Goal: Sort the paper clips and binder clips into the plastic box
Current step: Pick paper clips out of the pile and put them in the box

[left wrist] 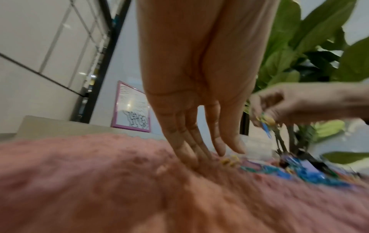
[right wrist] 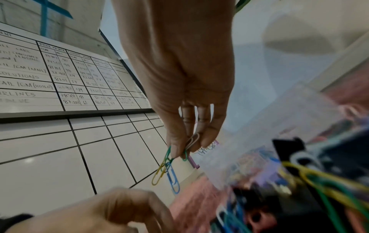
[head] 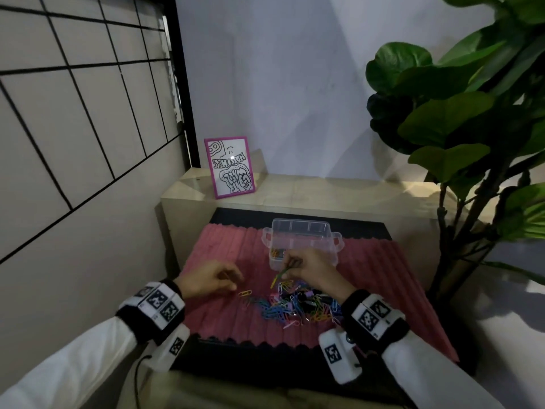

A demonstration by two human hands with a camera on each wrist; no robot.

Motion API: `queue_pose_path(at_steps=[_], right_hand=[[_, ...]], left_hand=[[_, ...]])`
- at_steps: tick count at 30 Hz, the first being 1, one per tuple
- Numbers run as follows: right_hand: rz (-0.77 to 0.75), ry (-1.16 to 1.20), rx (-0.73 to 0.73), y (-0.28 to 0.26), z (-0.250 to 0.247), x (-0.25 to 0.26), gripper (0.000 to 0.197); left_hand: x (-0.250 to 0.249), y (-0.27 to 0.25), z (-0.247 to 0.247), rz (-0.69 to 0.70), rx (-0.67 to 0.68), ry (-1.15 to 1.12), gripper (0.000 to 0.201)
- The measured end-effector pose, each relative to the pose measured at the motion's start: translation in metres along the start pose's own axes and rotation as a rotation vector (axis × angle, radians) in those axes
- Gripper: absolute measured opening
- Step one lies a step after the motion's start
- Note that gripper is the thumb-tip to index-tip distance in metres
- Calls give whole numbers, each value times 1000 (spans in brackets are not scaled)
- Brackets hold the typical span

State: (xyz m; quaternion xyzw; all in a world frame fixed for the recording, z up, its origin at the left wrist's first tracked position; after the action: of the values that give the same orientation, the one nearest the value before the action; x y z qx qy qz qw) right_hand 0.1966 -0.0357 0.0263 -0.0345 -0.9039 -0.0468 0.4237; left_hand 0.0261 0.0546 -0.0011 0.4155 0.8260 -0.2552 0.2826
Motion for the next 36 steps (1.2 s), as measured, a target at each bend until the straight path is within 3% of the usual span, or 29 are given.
queue_pose_path(at_steps=[3, 6, 12, 17, 23, 27, 29, 34, 36], right_hand=[[-35, -18, -27, 7, -12, 15, 9], [-33, -49, -78, 17, -39, 24, 14], [39, -103, -194, 44, -79, 25, 10], [108, -202, -154, 59, -65, 9, 10], [69, -292, -131, 51, -51, 10, 14], [33, -298, -182, 40, -53, 10, 15], [-32, -316, -127, 30, -43, 12, 15], [-134, -483, 312, -1, 21, 7, 17], [-181, -571, 362, -6, 38, 8, 27]], left_hand=[[-11, 11, 21, 16, 46, 174, 35], [-24, 19, 35, 46, 103, 318, 47], [-36, 22, 39, 88, 115, 241, 29], [-28, 22, 30, 38, 69, 63, 16], [-19, 12, 16, -16, 16, -252, 14], [-18, 10, 10, 0, 16, -332, 15], [-18, 11, 7, 6, 7, -343, 17], [-30, 23, -11, 55, -22, -278, 17], [-41, 32, -21, 68, -49, -254, 18]])
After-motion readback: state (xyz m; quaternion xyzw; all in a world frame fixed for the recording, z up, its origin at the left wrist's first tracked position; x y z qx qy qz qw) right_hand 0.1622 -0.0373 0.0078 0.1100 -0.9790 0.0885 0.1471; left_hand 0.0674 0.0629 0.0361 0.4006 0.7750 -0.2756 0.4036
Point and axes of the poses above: each hand's wrist, its own y-axis towards the middle knuckle, its own z-axis out of the palm, x = y × z, the point moved 7 cm from there along y, towards the middle knuckle, and after that the axes turned 5 degrees about -y, right-handed, at the moved point
